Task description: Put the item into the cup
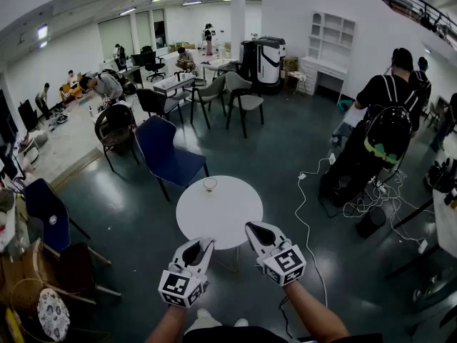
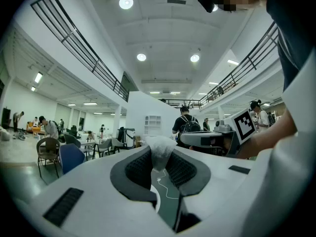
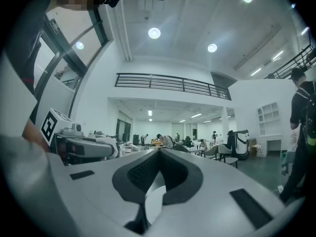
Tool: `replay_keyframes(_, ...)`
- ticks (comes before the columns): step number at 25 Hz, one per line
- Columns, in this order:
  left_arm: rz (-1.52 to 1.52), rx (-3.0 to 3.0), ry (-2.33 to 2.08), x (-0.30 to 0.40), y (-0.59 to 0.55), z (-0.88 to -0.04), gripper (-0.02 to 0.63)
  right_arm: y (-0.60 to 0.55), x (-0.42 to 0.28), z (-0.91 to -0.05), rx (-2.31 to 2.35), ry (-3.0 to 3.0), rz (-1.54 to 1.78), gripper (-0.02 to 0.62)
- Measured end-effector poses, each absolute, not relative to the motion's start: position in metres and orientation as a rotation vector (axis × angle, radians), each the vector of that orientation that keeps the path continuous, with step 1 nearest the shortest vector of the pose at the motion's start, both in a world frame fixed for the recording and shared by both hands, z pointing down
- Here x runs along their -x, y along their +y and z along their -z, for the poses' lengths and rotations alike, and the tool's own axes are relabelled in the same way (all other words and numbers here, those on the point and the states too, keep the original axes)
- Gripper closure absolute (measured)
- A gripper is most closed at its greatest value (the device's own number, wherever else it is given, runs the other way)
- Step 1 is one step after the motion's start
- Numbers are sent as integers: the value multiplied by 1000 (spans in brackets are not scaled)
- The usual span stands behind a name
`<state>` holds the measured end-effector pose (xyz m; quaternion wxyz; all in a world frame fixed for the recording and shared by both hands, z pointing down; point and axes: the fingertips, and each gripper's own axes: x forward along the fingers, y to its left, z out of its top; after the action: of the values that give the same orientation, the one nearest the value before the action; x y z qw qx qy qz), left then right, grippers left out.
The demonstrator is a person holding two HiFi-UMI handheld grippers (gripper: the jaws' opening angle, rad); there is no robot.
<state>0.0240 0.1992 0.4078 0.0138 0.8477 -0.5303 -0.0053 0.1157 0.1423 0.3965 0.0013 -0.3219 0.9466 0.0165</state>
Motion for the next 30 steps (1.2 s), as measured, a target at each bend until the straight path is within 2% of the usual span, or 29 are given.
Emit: replay_keyframes(30, 28, -2580, -1673, -34, 184, -415, 526, 128, -130, -399, 958, 2981, -45, 580)
